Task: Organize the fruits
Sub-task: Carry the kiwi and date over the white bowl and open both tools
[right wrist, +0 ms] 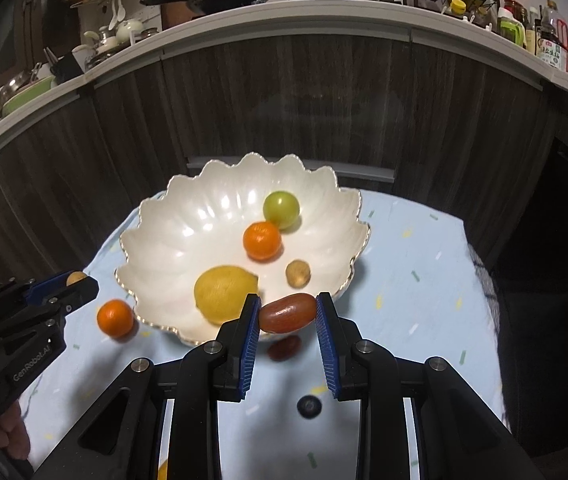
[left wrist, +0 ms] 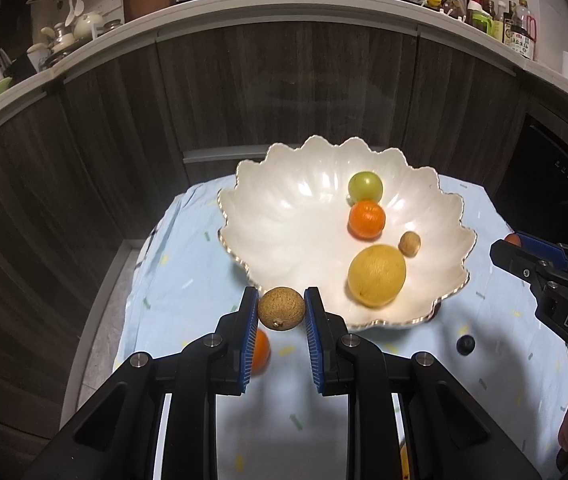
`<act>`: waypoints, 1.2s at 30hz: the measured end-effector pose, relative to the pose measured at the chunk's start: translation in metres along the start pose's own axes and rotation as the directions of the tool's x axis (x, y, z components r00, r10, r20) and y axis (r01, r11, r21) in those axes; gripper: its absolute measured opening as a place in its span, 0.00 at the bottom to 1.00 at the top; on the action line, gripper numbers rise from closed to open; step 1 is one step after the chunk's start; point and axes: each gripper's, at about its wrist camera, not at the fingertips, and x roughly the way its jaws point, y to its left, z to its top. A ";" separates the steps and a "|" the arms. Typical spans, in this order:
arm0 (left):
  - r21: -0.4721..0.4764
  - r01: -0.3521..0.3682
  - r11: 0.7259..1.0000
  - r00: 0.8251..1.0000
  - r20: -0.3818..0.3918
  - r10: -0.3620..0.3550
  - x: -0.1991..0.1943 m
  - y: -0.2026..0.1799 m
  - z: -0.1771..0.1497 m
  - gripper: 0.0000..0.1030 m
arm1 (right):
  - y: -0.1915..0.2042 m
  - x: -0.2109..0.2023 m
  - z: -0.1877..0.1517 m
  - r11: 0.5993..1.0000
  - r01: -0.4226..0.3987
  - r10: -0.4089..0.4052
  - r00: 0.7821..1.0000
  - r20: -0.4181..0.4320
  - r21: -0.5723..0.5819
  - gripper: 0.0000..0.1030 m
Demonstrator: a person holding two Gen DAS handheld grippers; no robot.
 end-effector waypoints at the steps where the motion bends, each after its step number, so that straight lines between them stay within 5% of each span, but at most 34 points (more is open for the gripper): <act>1: 0.002 0.001 1.000 1.000 0.001 -0.001 0.001 0.000 0.002 0.23 | -0.001 0.001 0.002 1.000 0.000 0.000 1.000 0.003 -0.002 0.28; 30: 0.039 0.041 0.998 0.997 -0.061 -0.039 0.066 0.001 0.035 0.23 | -0.004 0.057 0.024 0.999 -0.043 0.043 0.996 -0.072 0.004 0.29; 36: 0.042 0.035 0.999 0.998 -0.061 -0.033 0.065 -0.001 0.034 0.38 | -0.004 0.055 0.026 0.999 -0.039 0.039 0.997 -0.061 -0.007 0.31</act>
